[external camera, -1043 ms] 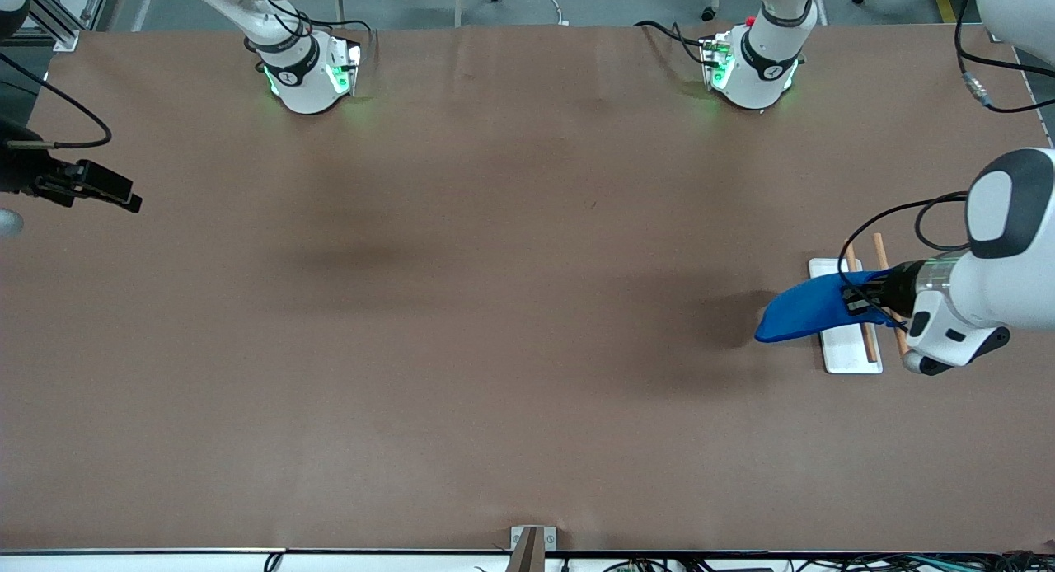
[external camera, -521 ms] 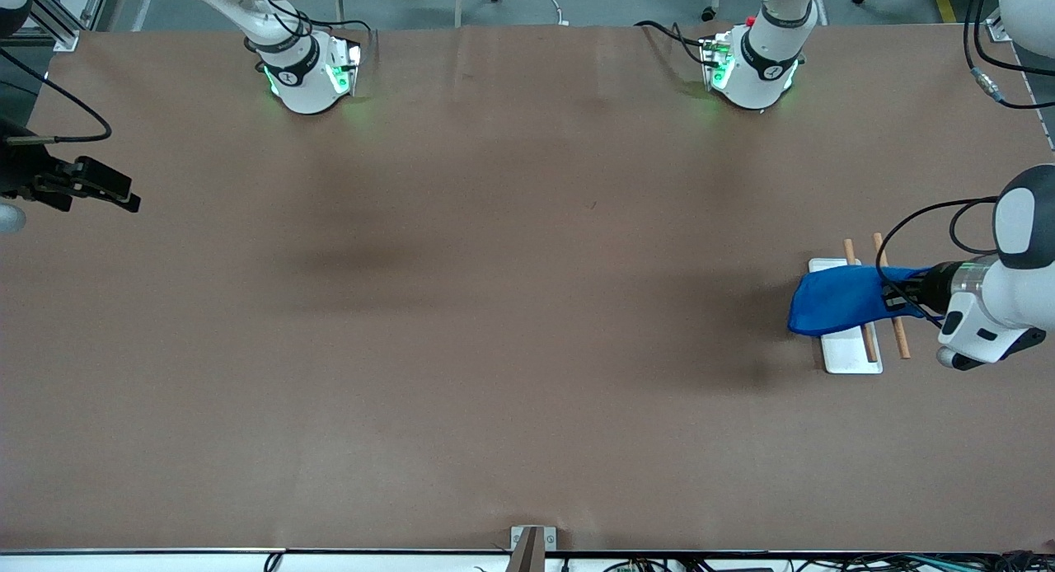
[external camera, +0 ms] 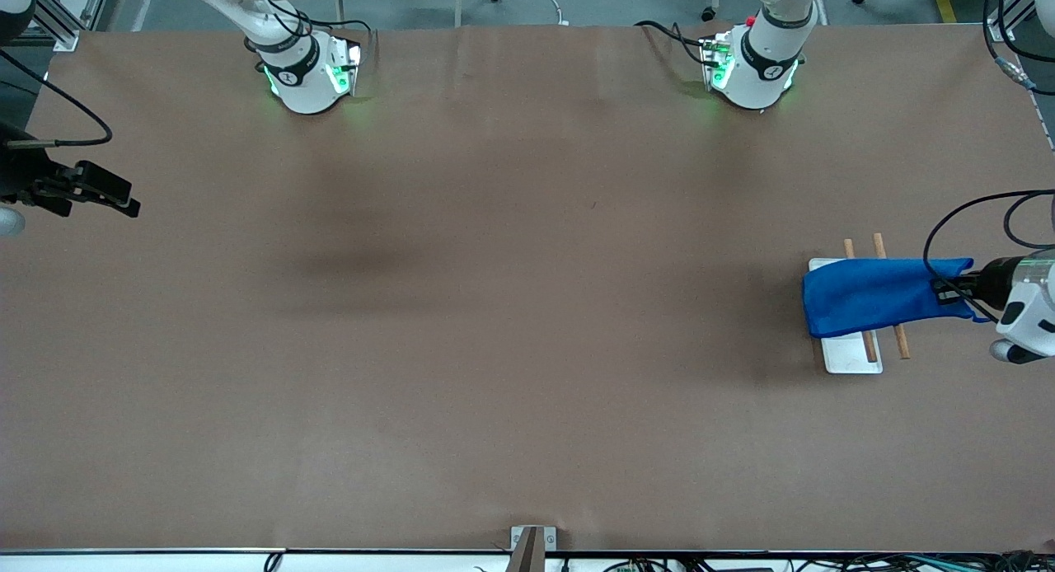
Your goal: Right arm passes towel to left arm to hang
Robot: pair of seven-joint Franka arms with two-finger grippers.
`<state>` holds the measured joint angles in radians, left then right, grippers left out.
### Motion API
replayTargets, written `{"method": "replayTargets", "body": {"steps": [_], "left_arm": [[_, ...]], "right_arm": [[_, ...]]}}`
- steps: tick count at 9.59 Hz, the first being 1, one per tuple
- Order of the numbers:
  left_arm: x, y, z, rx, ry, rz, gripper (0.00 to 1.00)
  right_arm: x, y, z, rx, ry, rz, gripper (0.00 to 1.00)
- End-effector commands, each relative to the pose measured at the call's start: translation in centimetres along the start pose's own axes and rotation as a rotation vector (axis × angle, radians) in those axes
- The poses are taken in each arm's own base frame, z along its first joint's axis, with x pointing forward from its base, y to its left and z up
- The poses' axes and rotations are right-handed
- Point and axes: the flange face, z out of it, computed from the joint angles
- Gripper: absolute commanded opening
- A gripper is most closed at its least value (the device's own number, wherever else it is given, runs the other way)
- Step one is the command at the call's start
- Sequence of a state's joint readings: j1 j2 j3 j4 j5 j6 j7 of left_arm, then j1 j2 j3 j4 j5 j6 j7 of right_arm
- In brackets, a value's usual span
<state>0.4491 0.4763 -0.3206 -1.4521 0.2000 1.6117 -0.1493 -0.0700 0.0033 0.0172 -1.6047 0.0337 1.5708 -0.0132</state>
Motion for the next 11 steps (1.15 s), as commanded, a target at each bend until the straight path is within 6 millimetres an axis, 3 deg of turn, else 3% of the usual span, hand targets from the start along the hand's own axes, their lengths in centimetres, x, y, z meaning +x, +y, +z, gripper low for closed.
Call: {"method": "replayTargets", "body": {"steps": [1,9,10,11], "left_arm": [[1.0,-1.4,2.4,0.024,-0.002,0.04,0.0],[2.9,-6.2,4.9,0.025,0.034,0.11,0.02],[3.0,-6.2,4.9,0.025,0.04,0.111,0.11],[3.1,-6.2,5.3,0.023,0.034,0.112,0.29]], "right_arm": [[-0.2,0.4,0.1,-0.016,0.006,-0.01,1.0],[0.1,-0.1,0.6,-0.015,-0.002,-0.012,1.0],[0.1,0.0,0.6,-0.015,0.0,-0.01,1.0],[0.1,0.0,0.6,-0.017,0.002,-0.009,1.0]]}}
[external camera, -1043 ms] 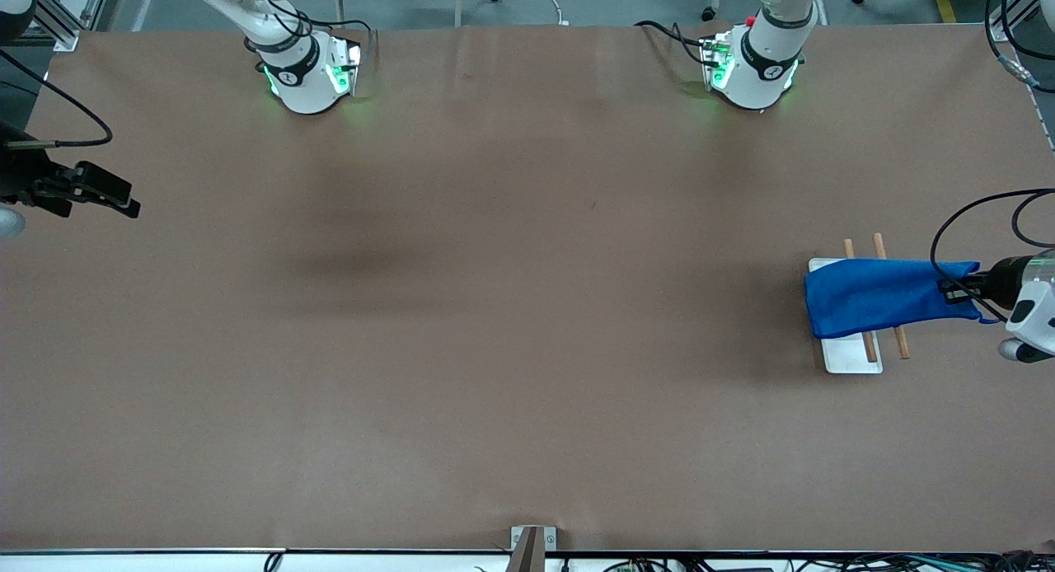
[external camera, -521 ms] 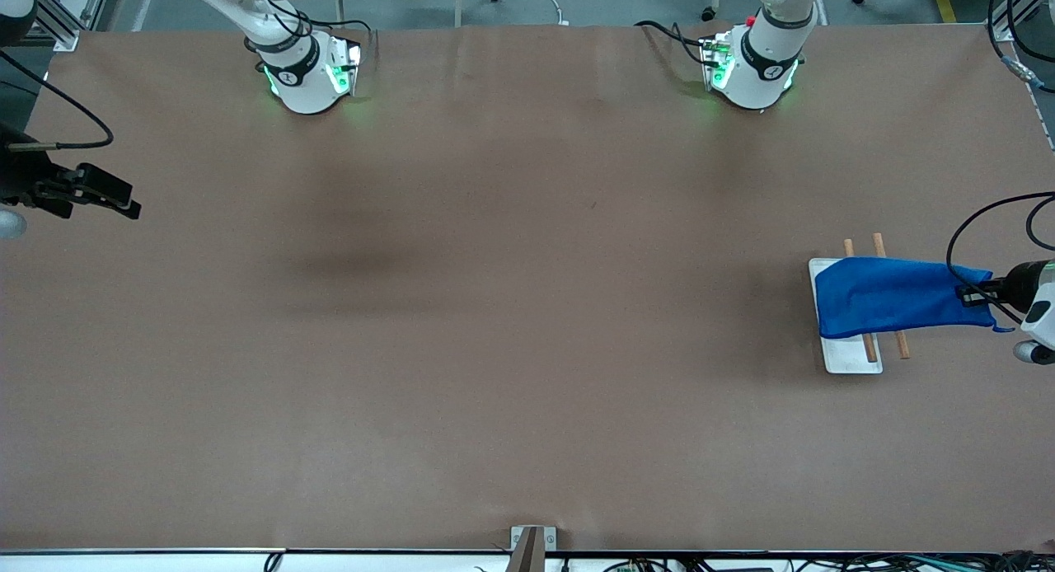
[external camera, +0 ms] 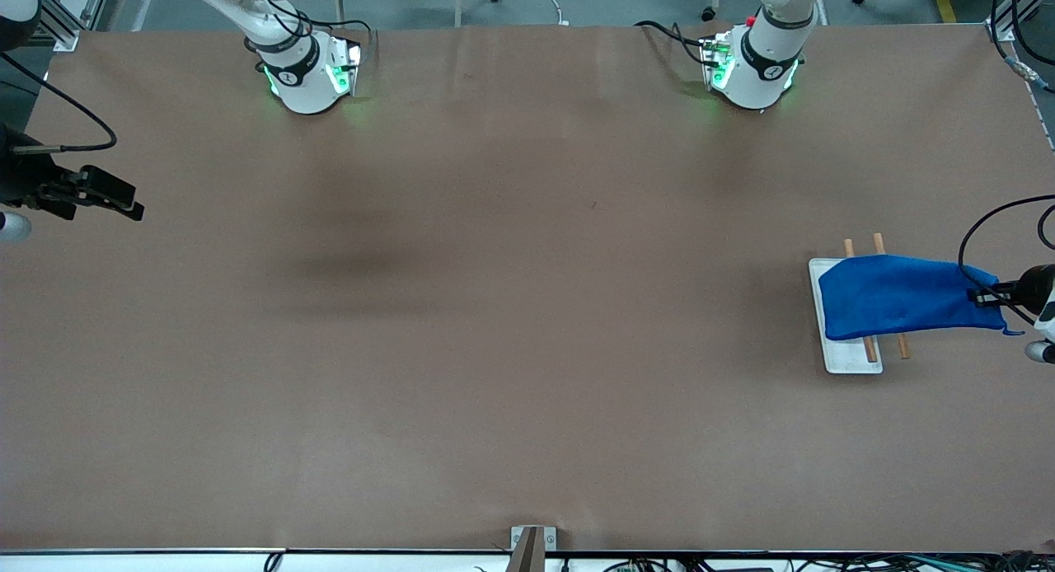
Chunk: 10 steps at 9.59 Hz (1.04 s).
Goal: Right arm passes towel to left arm to hang
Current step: 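Drape the towel over the dowels and open the left gripper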
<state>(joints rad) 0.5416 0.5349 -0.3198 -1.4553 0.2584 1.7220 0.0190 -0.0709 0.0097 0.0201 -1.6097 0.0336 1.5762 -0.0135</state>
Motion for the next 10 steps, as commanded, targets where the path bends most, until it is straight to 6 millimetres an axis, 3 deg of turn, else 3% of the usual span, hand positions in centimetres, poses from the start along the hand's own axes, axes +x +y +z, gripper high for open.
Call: {"method": "replayTargets", "body": {"steps": [1,2,4,6,7,8,9,10], "left_arm": [[0.6,0.2,2.4,0.009,-0.018,0.023,0.63],[0.4,-0.8,2.3,-0.013,-0.014,0.008,1.0],[0.4,-1.2,0.6,-0.006,0.017,0.027,1.0],[0.5,-2.8,-1.5,0.002,0.06,0.099,1.0],[0.3,-2.8,-3.8,-0.015,0.09,0.103,1.0],[-1.4,-0.6,-8.7,0.001,0.142,0.127,1.0],[-2.4,2.2,-10.9,-0.003,0.147,0.166,1.0],[-4.6,4.1,-15.8,0.018,0.204,0.181,1.0]], "right_arm": [[-0.1,0.1,0.1,-0.016,0.008,-0.005,1.0],[-0.1,0.1,0.1,-0.016,0.009,-0.004,1.0],[-0.1,0.2,0.1,-0.015,0.008,-0.002,1.0],[-0.1,0.2,0.2,-0.015,0.006,0.0,1.0],[-0.1,0.3,0.2,-0.017,0.006,0.001,1.0],[-0.1,0.6,0.2,-0.017,0.006,0.006,1.0],[0.0,0.7,0.3,-0.017,0.006,0.006,1.0],[0.0,0.8,0.3,-0.016,0.005,0.007,1.0]]}}
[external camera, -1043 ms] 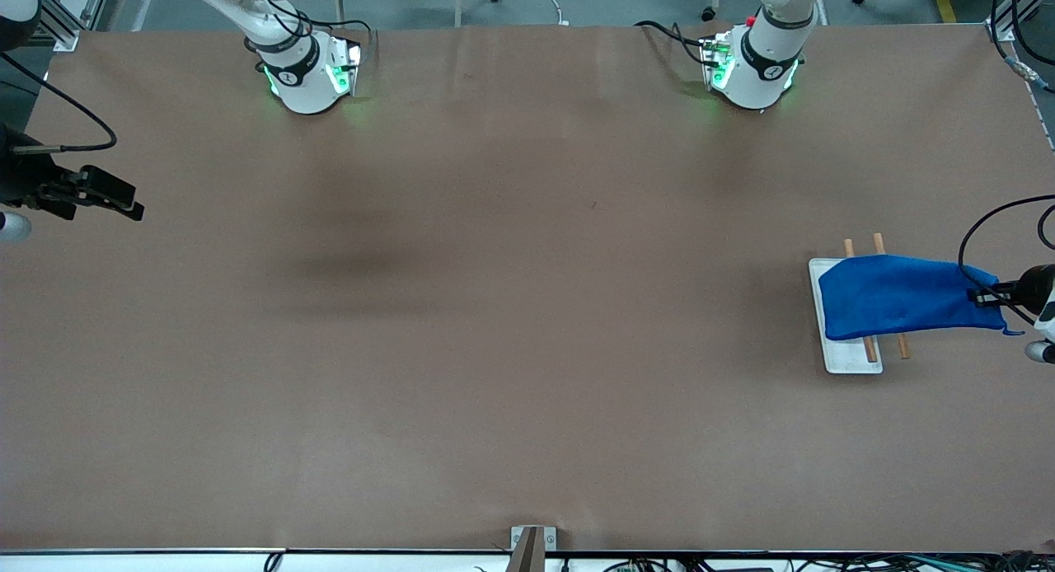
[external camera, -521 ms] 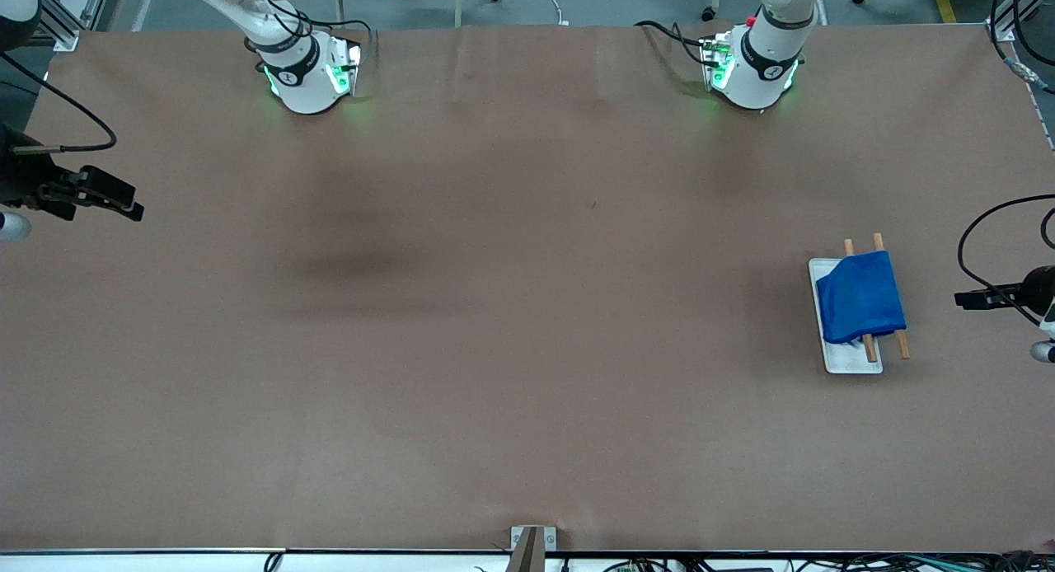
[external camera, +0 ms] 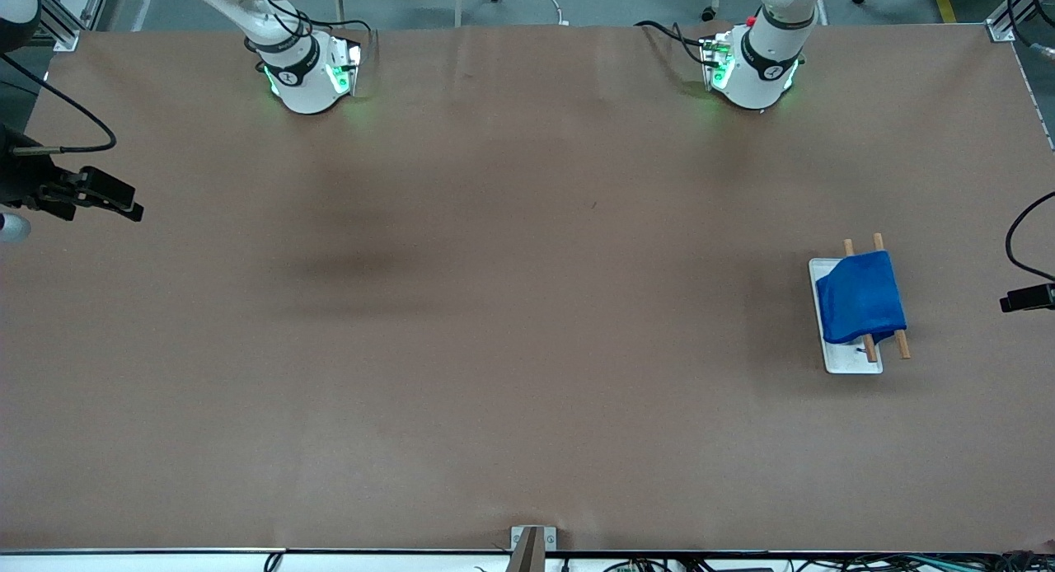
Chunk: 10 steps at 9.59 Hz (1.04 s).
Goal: Right arm passes towel to left arm to hang
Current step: 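Drape the towel over the dowels and open the left gripper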
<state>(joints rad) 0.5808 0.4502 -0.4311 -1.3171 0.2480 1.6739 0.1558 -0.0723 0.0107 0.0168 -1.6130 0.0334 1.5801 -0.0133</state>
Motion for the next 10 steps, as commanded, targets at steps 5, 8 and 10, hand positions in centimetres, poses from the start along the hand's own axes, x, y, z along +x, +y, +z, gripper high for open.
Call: {"method": "replayTargets", "body": {"steps": [5,8,10], "left_arm": [[-5.4,11.2,-13.6,-0.01,0.108,0.03,1.0],[-8.0,15.3,-17.1,0.002,0.127,0.074,1.0],[-10.0,16.9,-17.9,0.018,0.074,0.072,1.0]], "right_arm": [[0.2,0.6,0.2,-0.018,0.022,0.004,1.0],[0.2,0.6,0.2,-0.018,0.02,0.004,1.0],[0.2,0.7,0.2,-0.018,0.021,0.005,1.0]]}}
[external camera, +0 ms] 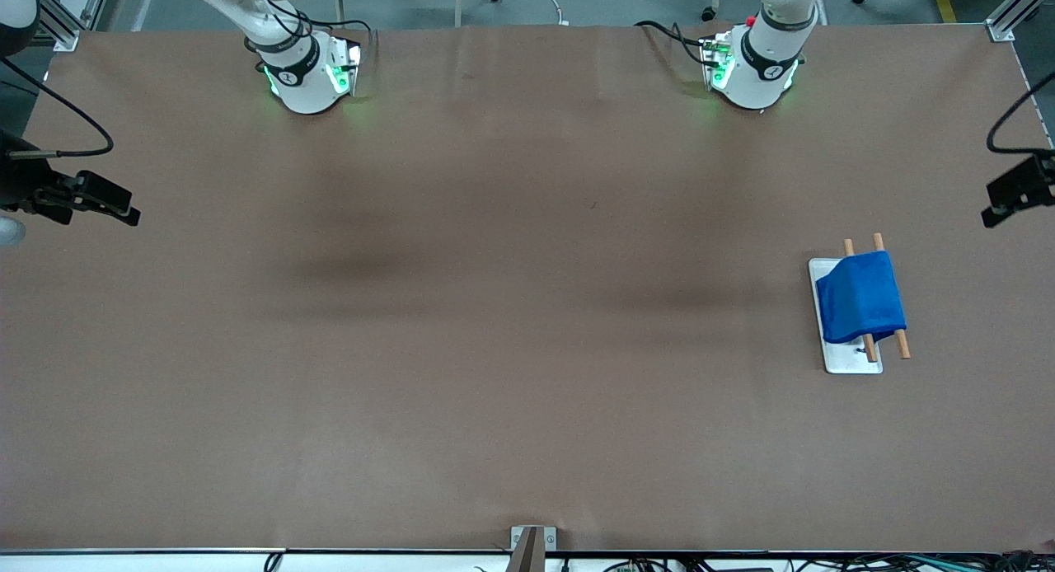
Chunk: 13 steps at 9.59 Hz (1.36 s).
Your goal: Right arm passes towel to left arm to hang
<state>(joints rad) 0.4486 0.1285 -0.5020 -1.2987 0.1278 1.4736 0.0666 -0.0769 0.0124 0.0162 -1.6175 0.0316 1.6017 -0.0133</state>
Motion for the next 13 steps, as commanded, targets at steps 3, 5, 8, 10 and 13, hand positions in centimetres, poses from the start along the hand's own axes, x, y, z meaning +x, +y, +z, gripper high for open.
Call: {"method": "replayTargets", "body": {"steps": [3,5,8,10,13], "left_arm": [[-4.2,3.1,0.9,0.006,-0.097,-0.017,1.0],[-5.9,4.0,1.3,-0.016,-0.109,-0.013,1.0],[-7.4,5.8,1.9,-0.044,-0.086,-0.031,1.0],[-7.3,7.6,1.8,-0.035,-0.073,-0.012,1.0],[-6.4,7.7,2.0,-0.05,-0.067,-0.014,1.0]], "right_arm": [[-0.1,0.2,0.1,-0.016,0.005,-0.003,1.0],[-0.1,0.1,0.1,-0.016,0.003,-0.005,1.0],[-0.1,0.1,0.1,-0.016,0.003,-0.005,1.0],[-0.1,0.1,0.1,-0.016,0.003,-0.005,1.0],[-0.1,0.1,0.2,-0.016,0.002,-0.005,1.0]]}}
